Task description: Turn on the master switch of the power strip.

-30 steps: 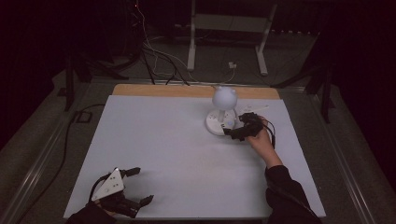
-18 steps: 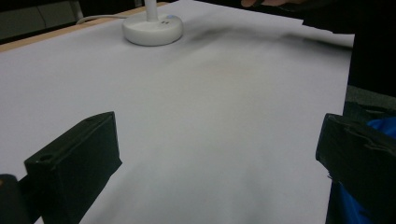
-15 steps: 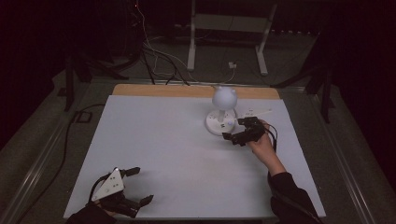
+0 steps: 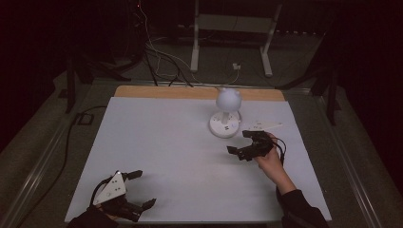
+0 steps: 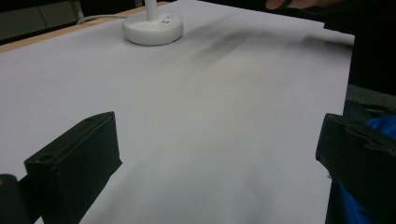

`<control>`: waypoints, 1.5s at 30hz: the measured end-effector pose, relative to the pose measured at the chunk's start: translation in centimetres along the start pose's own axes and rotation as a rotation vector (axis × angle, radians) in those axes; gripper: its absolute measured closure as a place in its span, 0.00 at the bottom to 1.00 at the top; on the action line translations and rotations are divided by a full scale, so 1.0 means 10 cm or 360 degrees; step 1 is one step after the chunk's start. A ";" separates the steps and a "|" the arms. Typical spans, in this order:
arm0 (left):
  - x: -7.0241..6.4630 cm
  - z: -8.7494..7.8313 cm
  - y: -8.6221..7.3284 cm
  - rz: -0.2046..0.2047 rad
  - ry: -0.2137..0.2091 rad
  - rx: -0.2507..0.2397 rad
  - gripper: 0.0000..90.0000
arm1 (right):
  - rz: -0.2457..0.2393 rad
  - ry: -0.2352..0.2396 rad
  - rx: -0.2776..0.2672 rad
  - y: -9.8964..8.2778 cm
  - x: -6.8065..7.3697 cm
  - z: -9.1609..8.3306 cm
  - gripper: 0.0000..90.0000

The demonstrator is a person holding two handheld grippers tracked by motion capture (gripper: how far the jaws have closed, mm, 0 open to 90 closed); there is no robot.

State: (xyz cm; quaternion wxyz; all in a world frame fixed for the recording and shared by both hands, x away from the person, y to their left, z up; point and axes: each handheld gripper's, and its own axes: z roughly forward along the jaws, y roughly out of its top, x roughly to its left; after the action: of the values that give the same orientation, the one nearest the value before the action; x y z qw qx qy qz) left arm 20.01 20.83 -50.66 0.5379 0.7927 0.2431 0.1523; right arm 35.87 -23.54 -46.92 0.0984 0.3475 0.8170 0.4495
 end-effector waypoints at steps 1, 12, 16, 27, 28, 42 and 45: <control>0.00 0.00 0.00 -0.0001 0.0001 -0.0001 0.00 | 0.0004 0.0016 0.0000 -0.03 0.03 -0.02 0.00; 0.00 0.00 0.00 0.0002 0.0000 0.0007 0.00 | -0.0049 0.0014 0.0024 -0.29 0.27 -0.19 0.00; 0.00 0.00 0.00 0.0005 -0.0002 0.0010 0.00 | -0.0083 0.0010 0.0054 -0.41 0.35 -0.22 0.00; -0.01 0.00 0.00 0.0012 0.0001 0.0011 0.00 | -0.0150 0.0044 0.0112 -0.68 0.51 -0.30 0.00; 0.00 0.00 0.00 0.0011 0.0000 0.0009 0.00 | -0.0154 0.0051 0.0128 -0.71 0.53 -0.31 0.00; -0.01 0.00 0.00 0.0005 -0.0002 0.0013 0.00 | -0.0286 0.0114 0.0100 -0.98 0.71 -0.55 0.00; -0.01 0.01 0.00 0.0006 -0.0001 0.0015 0.00 | -0.0297 0.0110 0.0096 -1.04 0.69 -0.59 0.00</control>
State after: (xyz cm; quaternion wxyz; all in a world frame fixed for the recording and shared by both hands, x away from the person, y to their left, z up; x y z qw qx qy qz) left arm 19.98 20.75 -50.69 0.5341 0.7956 0.2422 0.1519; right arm 22.98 -26.64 -50.77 0.1013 0.2570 0.8618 0.4253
